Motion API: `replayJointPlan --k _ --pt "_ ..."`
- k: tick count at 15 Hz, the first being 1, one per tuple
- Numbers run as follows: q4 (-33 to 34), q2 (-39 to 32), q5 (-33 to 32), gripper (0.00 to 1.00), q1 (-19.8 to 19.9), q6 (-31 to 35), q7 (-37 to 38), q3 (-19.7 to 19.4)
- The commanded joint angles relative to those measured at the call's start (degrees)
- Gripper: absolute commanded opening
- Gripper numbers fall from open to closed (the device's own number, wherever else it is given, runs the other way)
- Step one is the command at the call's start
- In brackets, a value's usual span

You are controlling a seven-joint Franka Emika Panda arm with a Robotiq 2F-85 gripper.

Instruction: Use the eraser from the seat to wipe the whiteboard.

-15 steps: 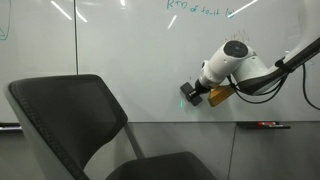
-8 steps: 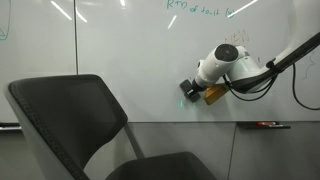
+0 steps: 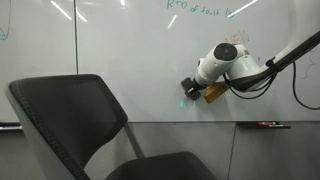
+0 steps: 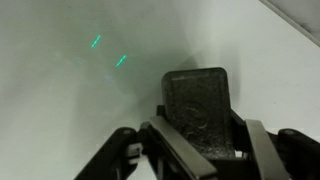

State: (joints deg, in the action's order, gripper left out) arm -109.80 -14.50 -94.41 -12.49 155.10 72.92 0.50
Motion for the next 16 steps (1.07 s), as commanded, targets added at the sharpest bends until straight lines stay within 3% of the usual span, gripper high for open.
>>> replayJointPlan --k 1,16 --pt "3.3 -0.8 -1.9 0.33 0.7 -2.0 -0.7 -1.2" --pt "0.9 4.3 -1.6 0.33 2.3 -6.2 -1.8 -4.3"
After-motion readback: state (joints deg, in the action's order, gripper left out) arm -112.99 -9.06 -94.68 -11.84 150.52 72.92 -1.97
